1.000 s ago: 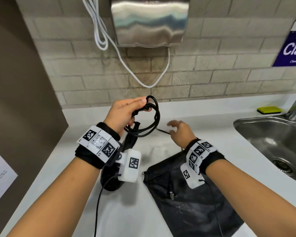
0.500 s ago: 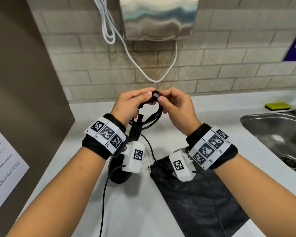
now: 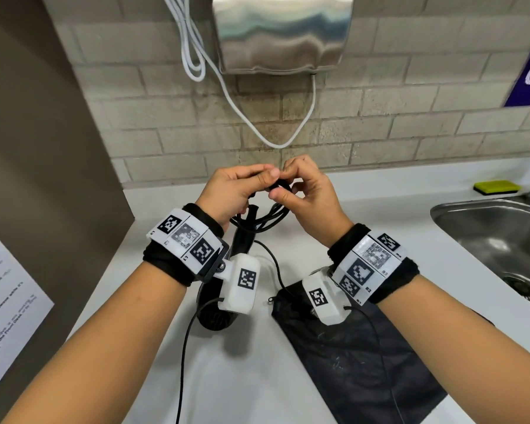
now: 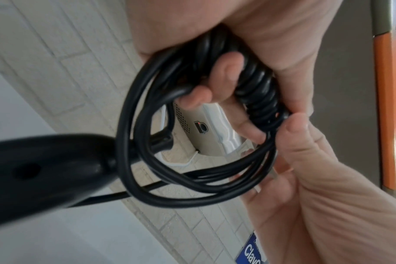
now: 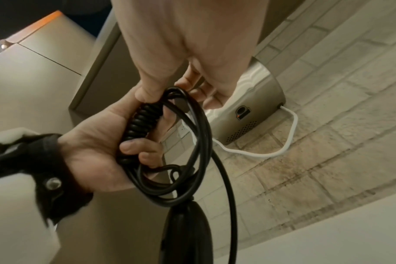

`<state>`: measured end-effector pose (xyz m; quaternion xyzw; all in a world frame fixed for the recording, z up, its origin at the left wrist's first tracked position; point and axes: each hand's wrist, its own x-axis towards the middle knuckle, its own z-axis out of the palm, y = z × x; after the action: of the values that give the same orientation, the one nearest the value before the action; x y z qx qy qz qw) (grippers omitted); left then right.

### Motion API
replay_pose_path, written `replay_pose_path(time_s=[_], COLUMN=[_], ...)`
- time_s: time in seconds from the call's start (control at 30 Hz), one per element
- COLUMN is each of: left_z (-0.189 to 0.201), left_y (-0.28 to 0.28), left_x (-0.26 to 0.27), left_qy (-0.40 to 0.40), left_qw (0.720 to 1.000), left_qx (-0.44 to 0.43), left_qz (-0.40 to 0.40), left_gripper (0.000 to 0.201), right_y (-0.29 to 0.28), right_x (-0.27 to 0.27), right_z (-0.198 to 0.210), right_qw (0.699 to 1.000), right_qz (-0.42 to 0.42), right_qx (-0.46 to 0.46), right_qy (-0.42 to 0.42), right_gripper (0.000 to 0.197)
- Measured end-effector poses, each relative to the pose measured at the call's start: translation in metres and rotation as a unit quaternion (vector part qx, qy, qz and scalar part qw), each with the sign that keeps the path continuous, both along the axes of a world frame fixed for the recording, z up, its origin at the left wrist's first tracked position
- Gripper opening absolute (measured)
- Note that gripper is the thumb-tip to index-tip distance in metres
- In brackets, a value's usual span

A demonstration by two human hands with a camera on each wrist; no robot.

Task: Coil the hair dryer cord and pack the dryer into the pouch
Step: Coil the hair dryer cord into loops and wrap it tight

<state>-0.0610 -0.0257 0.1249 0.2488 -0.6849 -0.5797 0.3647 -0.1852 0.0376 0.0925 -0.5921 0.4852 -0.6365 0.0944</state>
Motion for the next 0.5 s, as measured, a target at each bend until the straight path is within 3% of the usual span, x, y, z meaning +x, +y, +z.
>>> replay_pose_path(time_s=[0.1,0.2,0.33,0.5], left_z=[0.003,0.002,0.002,0.003], left_y=[-0.002,-0.002,-0.003,0.0], left_x=[0.002,0.003,0.004,0.005], left_qy=[0.015,0.035,0.052,0.053], left_qw=[1.0,0.999,0.998,0.997], left_qx=[0.018,0.028,0.046,0.051], left_qz=[0.01,0.012,0.006,0.006], left_gripper=[0.008,0.007,0.008,0.009], right_y=[-0.001,-0.003,-0.012,-0.021], right_x=[0.0,-0.005,-0.018,-0.013], right_z=[-0.004,-0.024,-0.054,-0.086], right_qw=[0.998,0.986,0.954,0.947], right_qz=[0.029,0.067,0.046,0.032], right_qx=[0.041,0.151,0.278,0.306], right_qy=[0.03,0.032,0.103,0.095], right_gripper=[0.035,0.053,0.044,0.019])
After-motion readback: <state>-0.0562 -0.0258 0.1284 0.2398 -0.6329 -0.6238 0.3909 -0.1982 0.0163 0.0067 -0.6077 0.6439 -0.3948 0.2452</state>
